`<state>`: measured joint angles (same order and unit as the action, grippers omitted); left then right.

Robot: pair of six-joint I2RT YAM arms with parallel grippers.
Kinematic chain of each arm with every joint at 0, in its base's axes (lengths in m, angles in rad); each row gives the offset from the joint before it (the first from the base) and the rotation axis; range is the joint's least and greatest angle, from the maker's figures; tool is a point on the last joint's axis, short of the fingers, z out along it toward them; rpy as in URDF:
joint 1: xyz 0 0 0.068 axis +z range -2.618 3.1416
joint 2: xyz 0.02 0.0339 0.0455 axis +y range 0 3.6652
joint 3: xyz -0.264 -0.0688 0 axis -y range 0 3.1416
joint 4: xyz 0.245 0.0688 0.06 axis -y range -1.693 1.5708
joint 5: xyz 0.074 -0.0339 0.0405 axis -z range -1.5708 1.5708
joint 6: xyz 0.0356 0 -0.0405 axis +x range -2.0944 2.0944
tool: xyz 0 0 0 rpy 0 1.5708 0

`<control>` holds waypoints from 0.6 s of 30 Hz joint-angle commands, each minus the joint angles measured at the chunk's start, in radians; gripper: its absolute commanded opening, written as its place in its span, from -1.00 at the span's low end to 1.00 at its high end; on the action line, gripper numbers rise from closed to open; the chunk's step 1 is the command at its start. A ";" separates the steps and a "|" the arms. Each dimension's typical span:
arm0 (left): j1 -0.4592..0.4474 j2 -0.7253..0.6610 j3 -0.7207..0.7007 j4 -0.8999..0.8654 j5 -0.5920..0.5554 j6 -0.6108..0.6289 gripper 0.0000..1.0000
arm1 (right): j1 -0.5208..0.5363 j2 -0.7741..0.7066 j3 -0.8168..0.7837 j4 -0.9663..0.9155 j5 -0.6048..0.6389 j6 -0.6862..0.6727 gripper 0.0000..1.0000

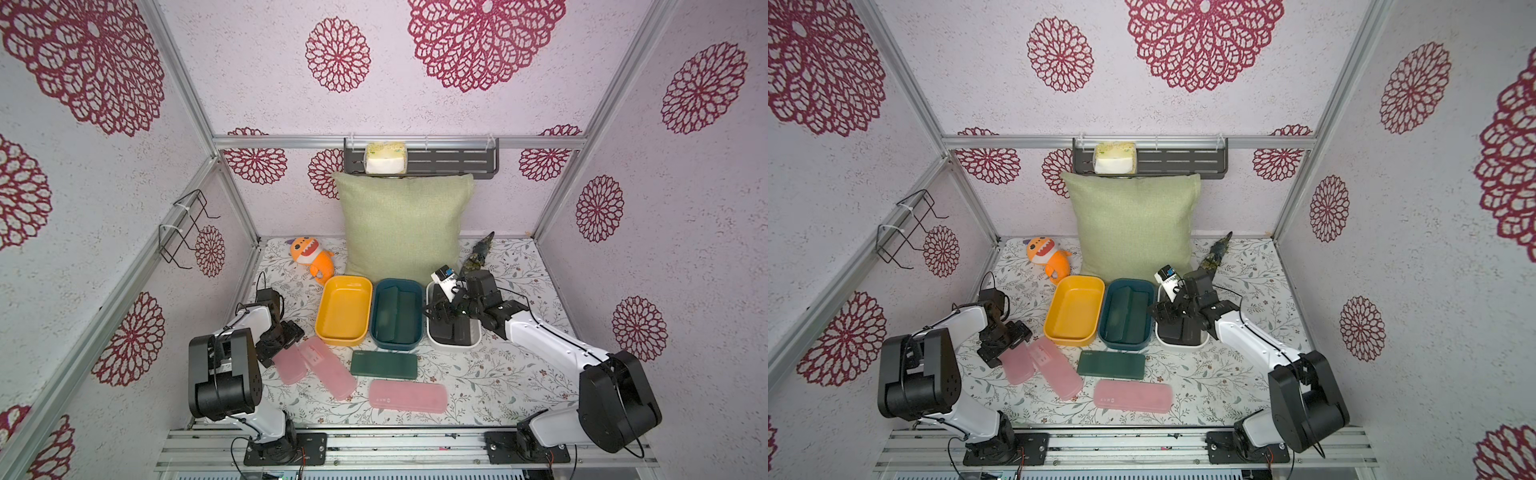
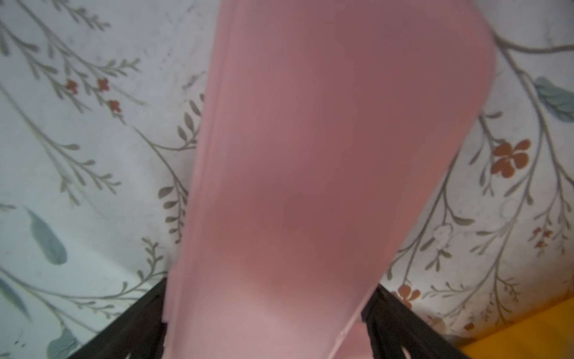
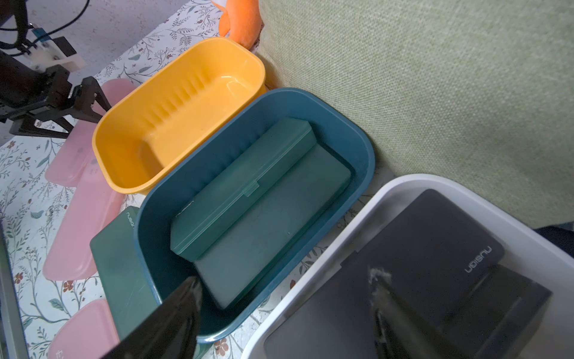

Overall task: Place the pencil cases by color into the storage box
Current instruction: Pick up the pencil case from the center of the board.

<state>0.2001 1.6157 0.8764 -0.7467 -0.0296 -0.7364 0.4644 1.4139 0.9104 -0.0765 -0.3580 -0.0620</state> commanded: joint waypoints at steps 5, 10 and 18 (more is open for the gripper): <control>0.003 -0.011 0.007 -0.012 0.009 -0.009 0.93 | 0.006 -0.006 0.028 -0.015 0.029 -0.035 0.73; 0.003 -0.004 -0.006 -0.005 0.006 -0.011 0.81 | 0.006 -0.001 0.026 -0.012 0.031 -0.037 0.73; 0.004 -0.009 -0.001 -0.034 -0.051 -0.015 0.39 | 0.006 0.002 0.025 -0.014 0.034 -0.036 0.73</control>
<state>0.2001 1.6157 0.8761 -0.7544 -0.0422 -0.7410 0.4656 1.4147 0.9104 -0.0811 -0.3351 -0.0799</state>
